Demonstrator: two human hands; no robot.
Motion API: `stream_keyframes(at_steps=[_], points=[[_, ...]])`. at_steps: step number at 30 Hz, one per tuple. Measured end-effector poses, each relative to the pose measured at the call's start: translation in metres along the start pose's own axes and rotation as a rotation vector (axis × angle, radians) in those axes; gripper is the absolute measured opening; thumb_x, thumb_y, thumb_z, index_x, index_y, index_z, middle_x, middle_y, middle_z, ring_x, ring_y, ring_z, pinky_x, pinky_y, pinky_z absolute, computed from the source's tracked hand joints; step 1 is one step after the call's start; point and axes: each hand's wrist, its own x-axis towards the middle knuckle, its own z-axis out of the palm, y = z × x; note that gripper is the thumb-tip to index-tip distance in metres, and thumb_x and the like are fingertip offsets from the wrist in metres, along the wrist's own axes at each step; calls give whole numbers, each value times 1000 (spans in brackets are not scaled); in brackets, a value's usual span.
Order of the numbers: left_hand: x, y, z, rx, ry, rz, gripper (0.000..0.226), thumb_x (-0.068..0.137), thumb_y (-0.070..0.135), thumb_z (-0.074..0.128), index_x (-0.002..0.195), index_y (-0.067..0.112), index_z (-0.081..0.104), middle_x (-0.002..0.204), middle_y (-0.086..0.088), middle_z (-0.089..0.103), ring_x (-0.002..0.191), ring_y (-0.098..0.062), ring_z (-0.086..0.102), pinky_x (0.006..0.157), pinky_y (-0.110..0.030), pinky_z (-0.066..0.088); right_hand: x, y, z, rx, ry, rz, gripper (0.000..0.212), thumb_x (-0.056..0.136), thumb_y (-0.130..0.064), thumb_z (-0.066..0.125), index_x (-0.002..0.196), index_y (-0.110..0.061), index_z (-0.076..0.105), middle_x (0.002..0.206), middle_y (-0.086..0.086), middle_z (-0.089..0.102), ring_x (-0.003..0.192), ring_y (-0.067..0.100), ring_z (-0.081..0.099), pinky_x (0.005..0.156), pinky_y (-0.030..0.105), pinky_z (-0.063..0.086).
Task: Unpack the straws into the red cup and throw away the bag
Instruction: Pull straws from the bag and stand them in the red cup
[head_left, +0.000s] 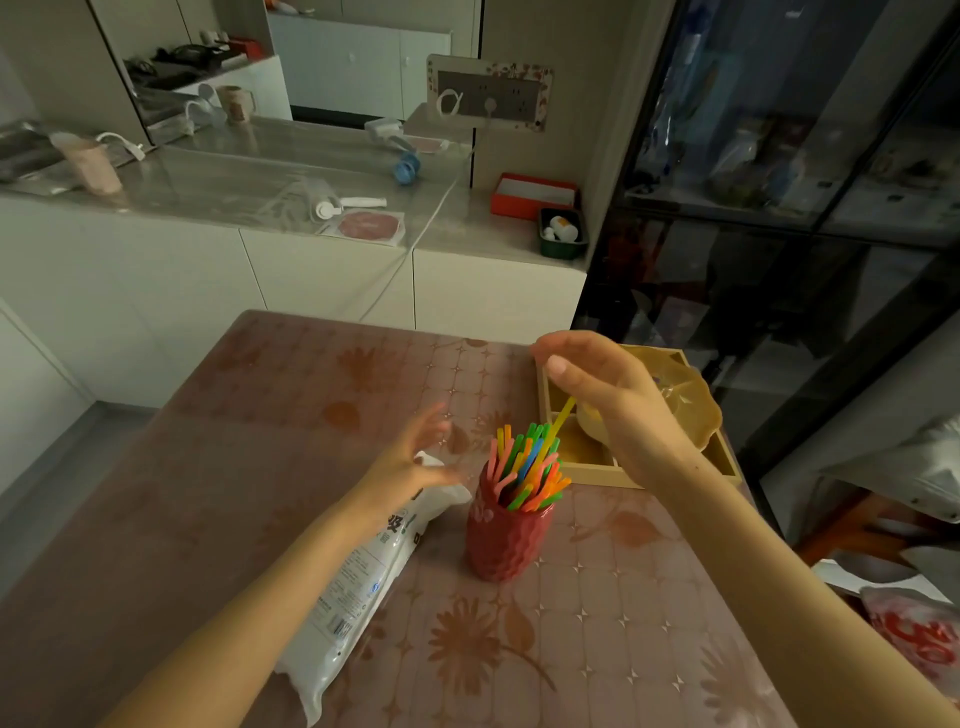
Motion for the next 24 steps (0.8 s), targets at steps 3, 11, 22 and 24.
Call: stream_keyframes(at_steps=[3,11,22,24], points=[[9,-25,-13,459,235,-187,78,73,35,73,139,22,32,141,-3,42,127,-23,41,98,-36,35,2,-5,7,13,82,-14,20,91,-23,57,104,-10,66,95,-3,69,79,-5,64,65,6,48],[26,-116,1,1107,44,-435,121,52,63,72,144,27,3,138,-10,37,125,-30,40,100,-50,35,3,-8,21,-74,170,-40,9,91,-25,57,88,-24,65,86,-9,70,75,-6,64,59,6,48],[11,-66,-58,1180,243,55,100,72,25,73,144,36,5,116,-10,51,80,-24,57,58,-31,47,-14,1,17,-5,284,-11,17,93,-21,55,100,-10,66,88,0,70,74,2,66,62,12,52],[3,-26,-70,1286,288,239,111,61,12,79,144,34,8,102,-12,54,70,-22,51,51,-30,42,-11,0,19,25,331,77,19,95,-24,52,99,-11,65,86,2,70,66,2,66,55,14,52]])
